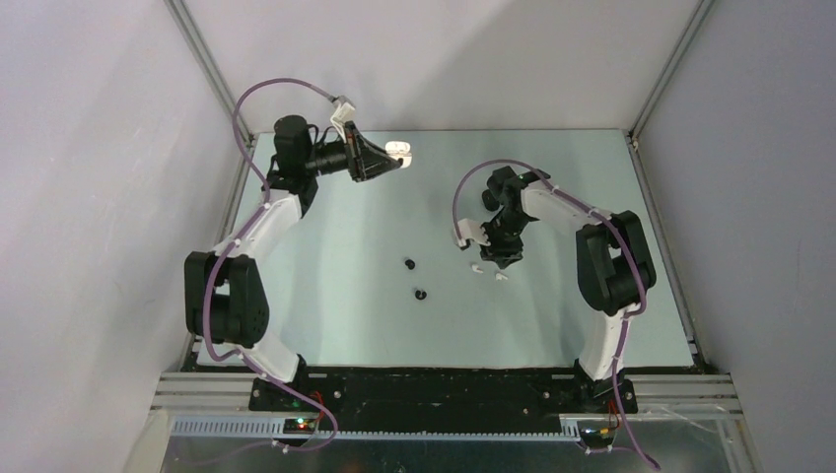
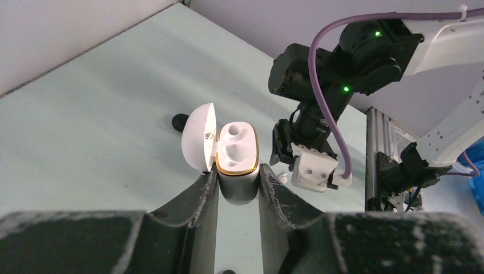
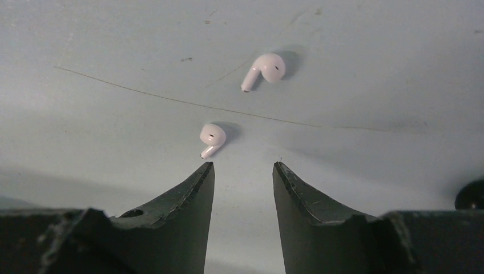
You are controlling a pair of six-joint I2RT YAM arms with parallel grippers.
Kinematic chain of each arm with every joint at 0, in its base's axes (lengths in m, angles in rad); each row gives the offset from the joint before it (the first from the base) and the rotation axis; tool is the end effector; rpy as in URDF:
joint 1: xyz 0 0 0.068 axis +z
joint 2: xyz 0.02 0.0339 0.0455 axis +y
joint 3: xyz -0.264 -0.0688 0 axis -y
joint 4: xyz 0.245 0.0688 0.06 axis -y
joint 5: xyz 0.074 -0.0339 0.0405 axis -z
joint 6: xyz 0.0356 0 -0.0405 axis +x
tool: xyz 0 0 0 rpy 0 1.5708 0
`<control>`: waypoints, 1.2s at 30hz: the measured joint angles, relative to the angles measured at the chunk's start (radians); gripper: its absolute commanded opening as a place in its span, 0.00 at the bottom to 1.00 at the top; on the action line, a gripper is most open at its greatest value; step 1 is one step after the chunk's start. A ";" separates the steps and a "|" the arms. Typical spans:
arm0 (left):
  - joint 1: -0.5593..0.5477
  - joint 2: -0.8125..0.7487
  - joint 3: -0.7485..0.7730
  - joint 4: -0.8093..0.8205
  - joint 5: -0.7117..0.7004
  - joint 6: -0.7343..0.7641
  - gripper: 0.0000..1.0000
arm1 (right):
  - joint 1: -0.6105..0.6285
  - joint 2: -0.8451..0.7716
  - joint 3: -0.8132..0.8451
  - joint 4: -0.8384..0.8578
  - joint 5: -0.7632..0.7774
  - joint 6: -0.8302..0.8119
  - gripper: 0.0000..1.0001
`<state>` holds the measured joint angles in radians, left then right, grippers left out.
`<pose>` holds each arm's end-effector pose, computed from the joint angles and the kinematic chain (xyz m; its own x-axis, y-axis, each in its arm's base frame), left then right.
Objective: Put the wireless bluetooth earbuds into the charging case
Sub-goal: Pick up the right earbud from the center of the board.
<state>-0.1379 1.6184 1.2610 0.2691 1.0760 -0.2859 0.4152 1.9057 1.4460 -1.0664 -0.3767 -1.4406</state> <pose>0.3658 -0.0824 0.3397 -0.3471 -0.0870 -0.9338 0.8711 0.3391 -0.3554 0.3221 0.1563 0.2009 0.2681 -0.8894 -0.3702 -0.9570 -0.2900 0.0034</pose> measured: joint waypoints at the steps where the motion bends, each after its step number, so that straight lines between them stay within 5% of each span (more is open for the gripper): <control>1: 0.000 -0.002 -0.006 0.003 -0.001 -0.005 0.00 | 0.003 0.000 -0.008 0.002 0.002 -0.008 0.47; 36: 0.003 -0.012 -0.040 0.021 -0.027 -0.058 0.00 | 0.057 0.000 -0.111 0.048 0.011 -0.079 0.38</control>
<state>-0.1352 1.6062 1.2209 0.2897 1.0492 -0.3435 0.4721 1.9057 1.3346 -1.0183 -0.3656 -1.5192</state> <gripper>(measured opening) 0.306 0.380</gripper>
